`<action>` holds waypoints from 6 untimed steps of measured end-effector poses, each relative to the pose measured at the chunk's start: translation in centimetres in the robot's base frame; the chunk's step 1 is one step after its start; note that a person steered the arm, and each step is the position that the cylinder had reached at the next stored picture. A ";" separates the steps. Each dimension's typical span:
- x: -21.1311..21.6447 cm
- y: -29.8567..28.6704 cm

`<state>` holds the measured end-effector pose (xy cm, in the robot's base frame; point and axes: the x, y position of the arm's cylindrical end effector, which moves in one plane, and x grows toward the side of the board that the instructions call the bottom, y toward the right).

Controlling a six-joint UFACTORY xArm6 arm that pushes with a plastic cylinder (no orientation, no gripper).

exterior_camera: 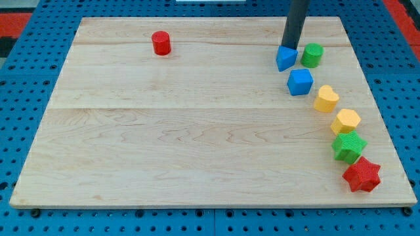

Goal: Slide the green star closer to blue triangle

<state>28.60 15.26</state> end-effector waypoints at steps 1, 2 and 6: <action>1.4 -0.1; 1.8 -1.0; 19.8 -10.2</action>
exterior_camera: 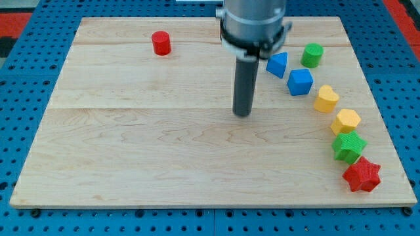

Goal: Slide the green star closer to blue triangle

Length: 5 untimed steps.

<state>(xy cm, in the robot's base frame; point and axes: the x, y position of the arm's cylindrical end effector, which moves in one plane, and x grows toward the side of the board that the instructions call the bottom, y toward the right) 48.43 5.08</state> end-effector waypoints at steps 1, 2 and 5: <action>8.6 -0.1; 13.5 1.9; 13.4 12.7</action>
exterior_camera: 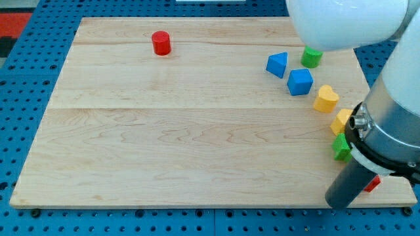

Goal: Slide the green star closer to blue triangle

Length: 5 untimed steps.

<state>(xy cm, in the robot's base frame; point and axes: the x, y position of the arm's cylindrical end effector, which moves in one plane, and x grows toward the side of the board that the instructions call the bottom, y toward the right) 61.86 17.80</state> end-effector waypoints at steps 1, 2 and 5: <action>-0.1 5.3; -0.2 8.9; -7.8 7.1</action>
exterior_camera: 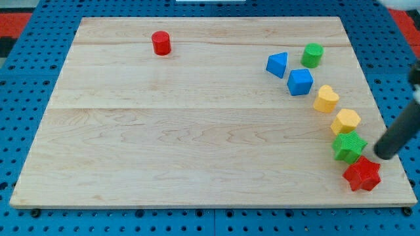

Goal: Slide the green star closer to blue triangle

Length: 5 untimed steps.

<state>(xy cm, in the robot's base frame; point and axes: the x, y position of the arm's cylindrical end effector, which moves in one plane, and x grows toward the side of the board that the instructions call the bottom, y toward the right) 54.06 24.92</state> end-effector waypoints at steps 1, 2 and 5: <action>0.0 -4.0; 0.8 -7.0; -6.4 -11.7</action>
